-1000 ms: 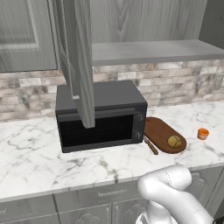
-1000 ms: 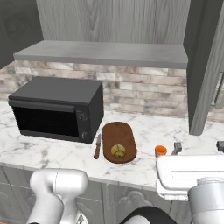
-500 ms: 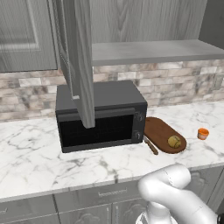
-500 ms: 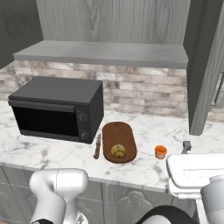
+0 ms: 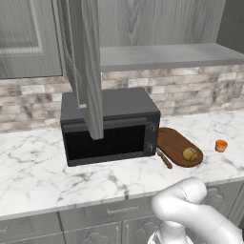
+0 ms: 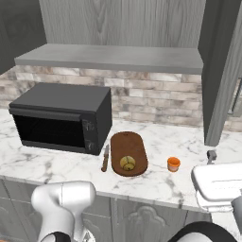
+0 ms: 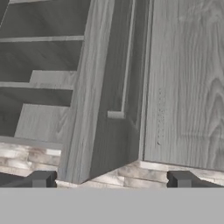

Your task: Pick the bread, place it on the cutting board, pick the jam, place it on the counter, and close the cabinet.

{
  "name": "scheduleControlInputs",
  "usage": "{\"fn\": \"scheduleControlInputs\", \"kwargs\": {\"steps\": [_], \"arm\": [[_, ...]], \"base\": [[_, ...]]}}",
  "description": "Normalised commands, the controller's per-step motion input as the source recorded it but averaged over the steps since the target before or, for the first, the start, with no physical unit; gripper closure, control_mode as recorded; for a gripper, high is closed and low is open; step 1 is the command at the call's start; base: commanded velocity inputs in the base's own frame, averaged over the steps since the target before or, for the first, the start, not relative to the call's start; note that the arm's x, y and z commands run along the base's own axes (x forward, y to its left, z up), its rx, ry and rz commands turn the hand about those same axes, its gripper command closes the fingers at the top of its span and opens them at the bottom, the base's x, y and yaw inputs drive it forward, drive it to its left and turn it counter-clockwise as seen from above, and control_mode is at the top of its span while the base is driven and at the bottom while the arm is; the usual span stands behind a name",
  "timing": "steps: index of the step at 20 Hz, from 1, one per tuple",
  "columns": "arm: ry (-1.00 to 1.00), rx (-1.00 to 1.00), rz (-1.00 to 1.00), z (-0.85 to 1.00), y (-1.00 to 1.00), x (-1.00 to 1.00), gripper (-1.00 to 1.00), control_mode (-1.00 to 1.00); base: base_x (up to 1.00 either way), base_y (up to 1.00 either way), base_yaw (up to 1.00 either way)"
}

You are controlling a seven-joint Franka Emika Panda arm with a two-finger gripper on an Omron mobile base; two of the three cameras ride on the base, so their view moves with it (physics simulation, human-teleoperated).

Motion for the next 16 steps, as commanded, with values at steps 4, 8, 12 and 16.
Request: {"fn": "scheduleControlInputs", "kwargs": {"steps": [4, 8, 12, 16], "arm": [[0.0, 0.02, 0.07, 0.04, -0.12, 0.08, -1.0, -1.0], [0.0, 0.02, 0.07, 0.09, -0.07, 0.09, -1.0, -1.0], [0.0, 0.03, 0.06, 0.13, -0.07, 0.12, -1.0, -1.0], [0.0, 0.03, 0.05, 0.11, -0.09, 0.16, -1.0, -1.0]], "base": [[0.0, 0.0, 0.0], [0.0, 0.0, 0.0], [0.0, 0.0, 0.0], [0.0, 0.0, 0.0]]}}
